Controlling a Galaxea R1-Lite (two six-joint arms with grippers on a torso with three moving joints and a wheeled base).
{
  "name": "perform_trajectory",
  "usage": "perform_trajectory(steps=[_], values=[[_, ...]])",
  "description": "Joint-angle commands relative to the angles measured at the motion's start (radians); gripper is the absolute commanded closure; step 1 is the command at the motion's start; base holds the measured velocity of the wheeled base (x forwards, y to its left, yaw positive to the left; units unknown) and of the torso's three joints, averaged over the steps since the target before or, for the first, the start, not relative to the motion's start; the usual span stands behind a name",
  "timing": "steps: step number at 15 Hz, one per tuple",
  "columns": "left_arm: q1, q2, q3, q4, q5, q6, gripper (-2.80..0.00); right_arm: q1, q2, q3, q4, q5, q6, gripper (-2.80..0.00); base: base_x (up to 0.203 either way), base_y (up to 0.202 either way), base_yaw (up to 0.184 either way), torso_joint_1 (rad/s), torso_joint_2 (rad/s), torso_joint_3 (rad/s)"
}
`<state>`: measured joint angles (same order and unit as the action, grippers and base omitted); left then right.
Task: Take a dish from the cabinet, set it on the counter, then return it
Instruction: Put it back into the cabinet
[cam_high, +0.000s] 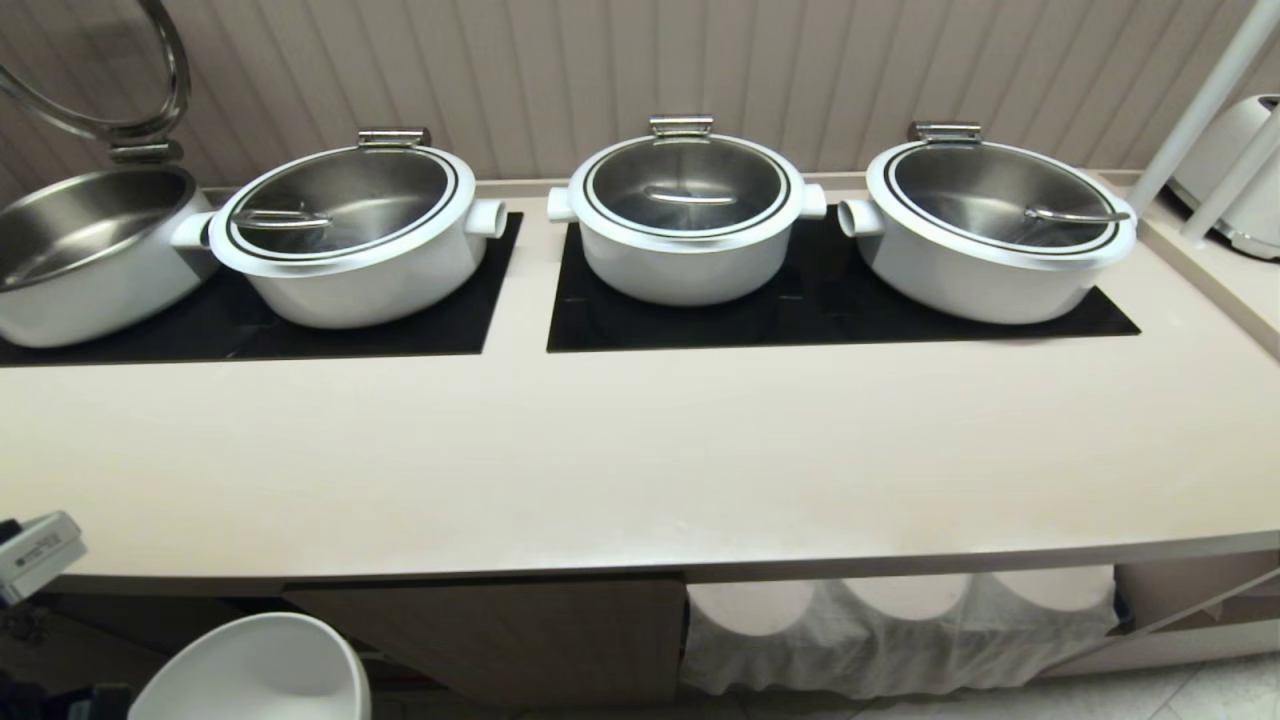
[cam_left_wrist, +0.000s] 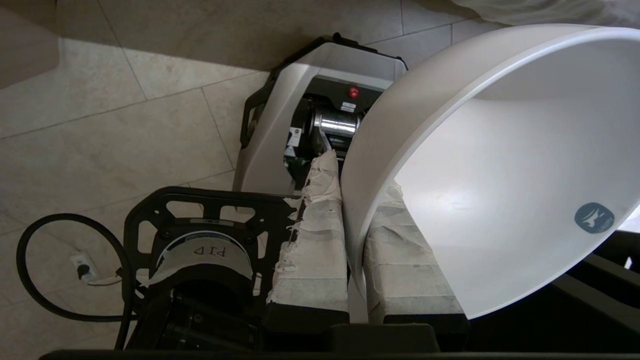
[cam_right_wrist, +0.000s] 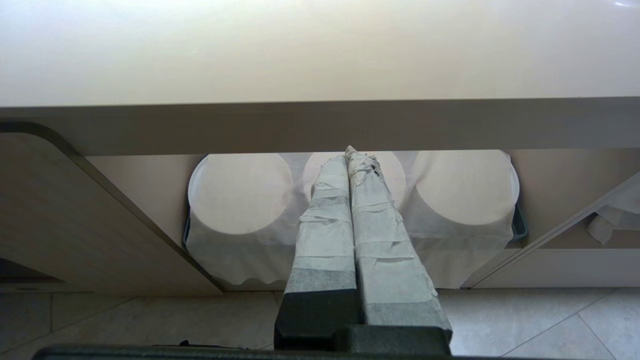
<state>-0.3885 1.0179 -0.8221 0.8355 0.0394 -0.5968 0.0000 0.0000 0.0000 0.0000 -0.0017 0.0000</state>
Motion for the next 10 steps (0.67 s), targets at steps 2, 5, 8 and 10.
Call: perform_trajectory(steps=[2,5,8,10], values=[[0.000,0.001,0.001,0.005,0.001,-0.003,0.00,0.000,0.001,0.000,0.000,0.000,0.000,0.00,0.000,0.000,0.000,0.000,0.00,0.000],[0.002,0.001,-0.002,0.004,0.002,-0.003,0.00,0.001,0.000,0.000,0.000,0.000,0.000,0.00,0.000,0.000,0.000,0.000,0.00,0.000],[0.003,-0.013,-0.002,0.004,0.001,-0.005,0.00,0.002,0.000,0.000,0.000,0.000,0.000,0.00,0.000,0.000,0.000,0.000,0.00,0.000],[0.005,-0.015,-0.002,0.004,0.001,-0.009,0.00,0.000,0.000,0.000,0.000,0.000,0.000,0.00,0.000,0.000,0.000,0.000,0.00,0.000]])
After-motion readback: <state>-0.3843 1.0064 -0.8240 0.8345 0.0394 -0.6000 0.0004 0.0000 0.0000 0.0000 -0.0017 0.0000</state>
